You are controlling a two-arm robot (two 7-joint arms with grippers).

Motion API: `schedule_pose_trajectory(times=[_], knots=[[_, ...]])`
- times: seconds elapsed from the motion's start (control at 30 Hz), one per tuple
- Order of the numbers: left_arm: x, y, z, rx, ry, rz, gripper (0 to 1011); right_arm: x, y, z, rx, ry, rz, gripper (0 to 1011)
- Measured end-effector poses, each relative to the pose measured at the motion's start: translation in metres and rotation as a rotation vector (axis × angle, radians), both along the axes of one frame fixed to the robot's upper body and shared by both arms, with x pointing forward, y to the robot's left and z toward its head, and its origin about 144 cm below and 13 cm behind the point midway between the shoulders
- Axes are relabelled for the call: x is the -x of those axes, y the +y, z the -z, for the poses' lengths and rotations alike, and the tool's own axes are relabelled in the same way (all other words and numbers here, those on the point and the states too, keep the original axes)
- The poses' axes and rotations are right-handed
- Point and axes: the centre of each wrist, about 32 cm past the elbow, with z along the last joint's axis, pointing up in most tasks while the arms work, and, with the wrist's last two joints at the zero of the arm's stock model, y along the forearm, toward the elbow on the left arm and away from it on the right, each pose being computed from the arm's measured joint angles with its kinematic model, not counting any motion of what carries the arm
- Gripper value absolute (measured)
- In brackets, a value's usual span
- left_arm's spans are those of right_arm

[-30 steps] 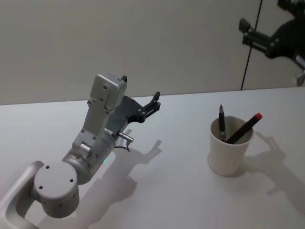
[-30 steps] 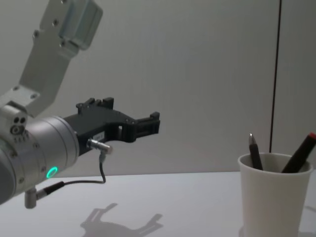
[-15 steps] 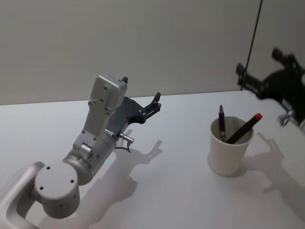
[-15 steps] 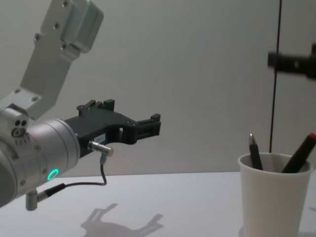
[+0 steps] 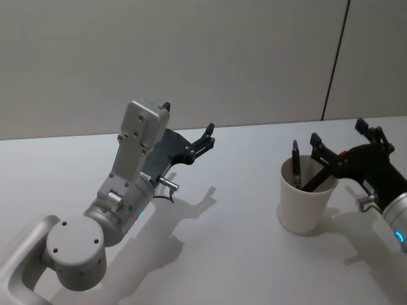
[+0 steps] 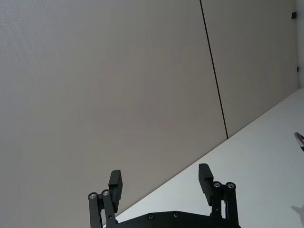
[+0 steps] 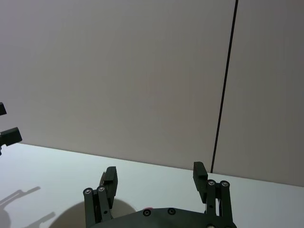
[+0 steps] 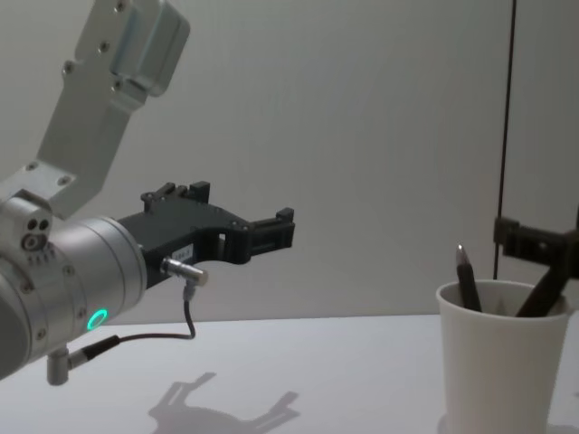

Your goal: Place the pen into the pen holder.

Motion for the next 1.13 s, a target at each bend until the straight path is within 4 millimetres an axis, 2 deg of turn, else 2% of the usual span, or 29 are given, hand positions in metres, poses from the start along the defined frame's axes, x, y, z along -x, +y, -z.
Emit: schedule_pose_trajectory(times=[0.2,1.13], knots=[[0.0000,0.0000,0.0000,0.000,0.000,0.000,1001,0.0022,0.0012,0.0056,-0.004,0.011,0.006,1002],[0.0000,0.0000,0.0000,0.000,0.000,0.000,1001,0.0024,0.0017,0.0056,-0.004,0.011,0.004,1001]])
